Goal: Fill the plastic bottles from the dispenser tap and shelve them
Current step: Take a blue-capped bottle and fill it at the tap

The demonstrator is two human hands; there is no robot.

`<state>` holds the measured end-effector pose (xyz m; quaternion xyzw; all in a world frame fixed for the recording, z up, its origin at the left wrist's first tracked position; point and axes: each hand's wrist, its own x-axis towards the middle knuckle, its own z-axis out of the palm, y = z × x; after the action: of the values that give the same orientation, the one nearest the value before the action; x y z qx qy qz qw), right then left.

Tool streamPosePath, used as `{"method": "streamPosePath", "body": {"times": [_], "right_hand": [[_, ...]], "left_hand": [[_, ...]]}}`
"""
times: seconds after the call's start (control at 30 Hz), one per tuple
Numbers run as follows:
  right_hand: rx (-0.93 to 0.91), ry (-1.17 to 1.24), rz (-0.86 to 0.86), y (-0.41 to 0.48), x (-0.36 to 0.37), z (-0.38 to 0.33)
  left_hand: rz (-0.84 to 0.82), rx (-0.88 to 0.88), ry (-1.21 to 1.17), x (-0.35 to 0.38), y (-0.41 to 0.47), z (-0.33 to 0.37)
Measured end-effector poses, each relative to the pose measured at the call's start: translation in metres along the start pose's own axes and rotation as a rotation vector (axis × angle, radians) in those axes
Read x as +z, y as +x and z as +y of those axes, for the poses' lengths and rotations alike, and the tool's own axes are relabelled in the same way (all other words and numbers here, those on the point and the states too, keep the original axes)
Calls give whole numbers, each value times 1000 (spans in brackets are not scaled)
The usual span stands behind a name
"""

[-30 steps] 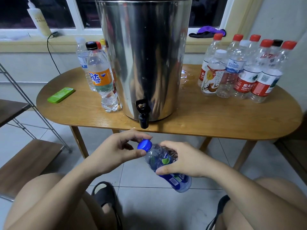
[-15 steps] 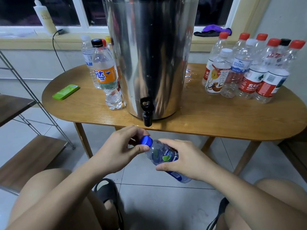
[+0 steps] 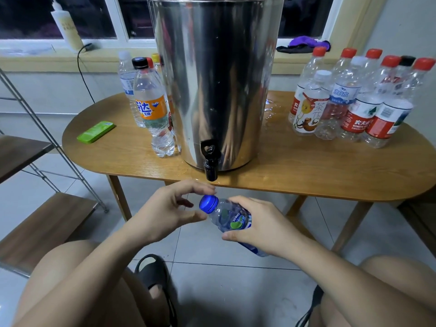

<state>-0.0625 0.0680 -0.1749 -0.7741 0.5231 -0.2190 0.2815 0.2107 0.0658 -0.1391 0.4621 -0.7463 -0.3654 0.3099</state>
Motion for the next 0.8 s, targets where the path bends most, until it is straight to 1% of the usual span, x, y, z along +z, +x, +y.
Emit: {"method": "streamPosePath", "body": {"times": [0.13,0.2,0.37,0.47,0.53,0.67,0.8], "right_hand": [[-1,-24,-24,-2,2,-3],[3,-40,-21,-3,3,-5],[38,22,-12,-2,8,-8],[72,92,21,0,12,-8],[97,133,27,2,14,-7],[121,150,35,6,19,-6],[121,148,48,8,23,-6]], "left_hand": [[10,-28,75,-3,1,-2],[49,-40,114,-3,2,-2],[242,-67,171,-11,4,-6],[382,-95,301,-31,11,-15],[442,-115,400,-45,19,-23],[473,-186,535,-66,33,-37],[435,-257,525,-70,40,-43]]}}
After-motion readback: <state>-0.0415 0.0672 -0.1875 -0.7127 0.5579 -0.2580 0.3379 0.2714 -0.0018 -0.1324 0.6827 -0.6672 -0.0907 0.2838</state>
